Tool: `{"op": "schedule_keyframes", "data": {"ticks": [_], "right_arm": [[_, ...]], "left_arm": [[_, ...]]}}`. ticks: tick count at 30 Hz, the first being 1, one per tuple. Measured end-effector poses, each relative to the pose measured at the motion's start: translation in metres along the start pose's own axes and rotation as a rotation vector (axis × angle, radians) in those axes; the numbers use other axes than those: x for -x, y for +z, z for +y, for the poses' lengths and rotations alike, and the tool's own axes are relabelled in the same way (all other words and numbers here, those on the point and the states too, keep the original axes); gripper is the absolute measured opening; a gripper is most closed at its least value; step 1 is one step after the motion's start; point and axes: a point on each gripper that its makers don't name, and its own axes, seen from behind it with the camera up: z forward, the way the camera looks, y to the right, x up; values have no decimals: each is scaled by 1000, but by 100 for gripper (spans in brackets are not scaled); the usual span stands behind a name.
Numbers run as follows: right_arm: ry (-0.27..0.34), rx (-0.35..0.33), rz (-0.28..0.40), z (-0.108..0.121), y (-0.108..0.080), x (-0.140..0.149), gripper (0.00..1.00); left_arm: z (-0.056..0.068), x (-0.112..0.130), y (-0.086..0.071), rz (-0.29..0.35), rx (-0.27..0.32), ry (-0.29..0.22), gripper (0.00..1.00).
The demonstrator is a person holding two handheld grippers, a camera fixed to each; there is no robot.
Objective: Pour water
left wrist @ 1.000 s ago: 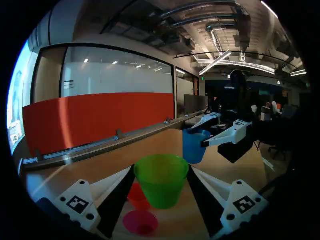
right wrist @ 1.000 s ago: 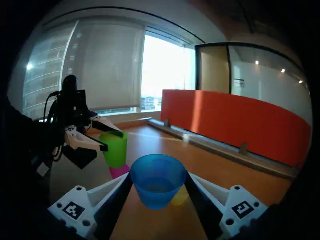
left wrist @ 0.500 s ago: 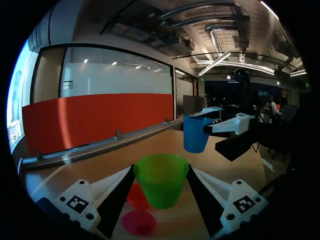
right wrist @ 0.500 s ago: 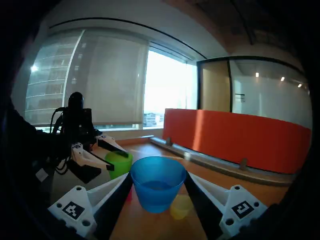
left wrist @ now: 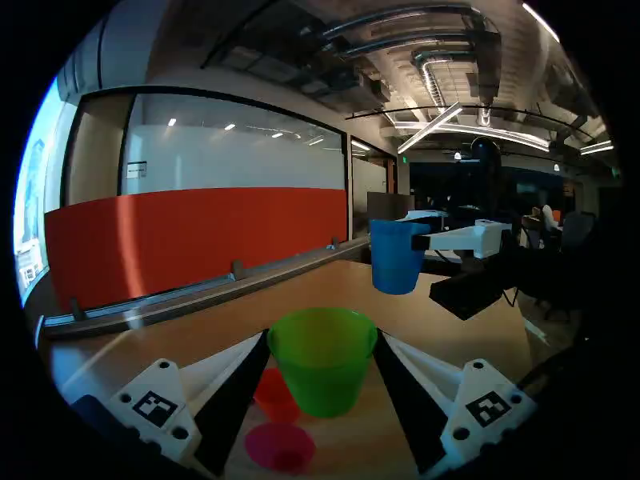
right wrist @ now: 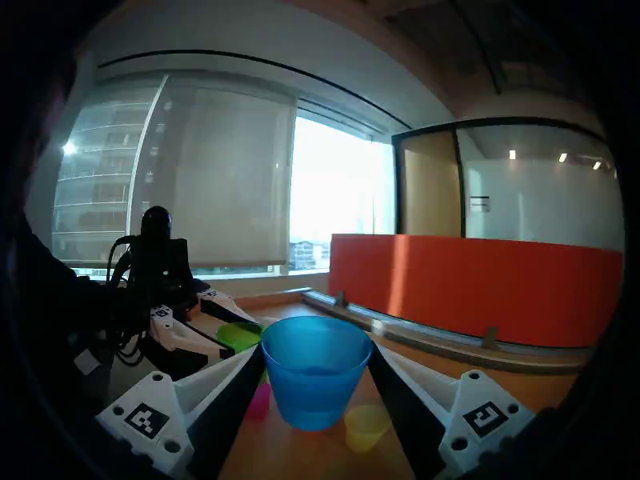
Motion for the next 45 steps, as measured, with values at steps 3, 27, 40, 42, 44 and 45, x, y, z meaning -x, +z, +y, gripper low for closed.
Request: {"op": "schedule_keyframes", "data": {"ticks": [3,27,40,42,44,45], "right_arm": [[-10,1,-2,0,0,0,93],[-112,-24,-54,-10,10,-10,92],[-219,-34,-69,-12,8,-24,92],[-240,-35,-73,-12,9,-25,92],[-264,-38,-79,-13,9,-26,92],[-276,-39,-81,-14,9,-26,92]], "left_arm": [[1,0,-1,3,5,1,90],[14,5,-1,19,40,1,90],[28,10,1,17,72,2,90],[30,10,1,17,76,2,90],[32,10,1,18,77,1,90],[32,10,0,19,78,1,90]]}}
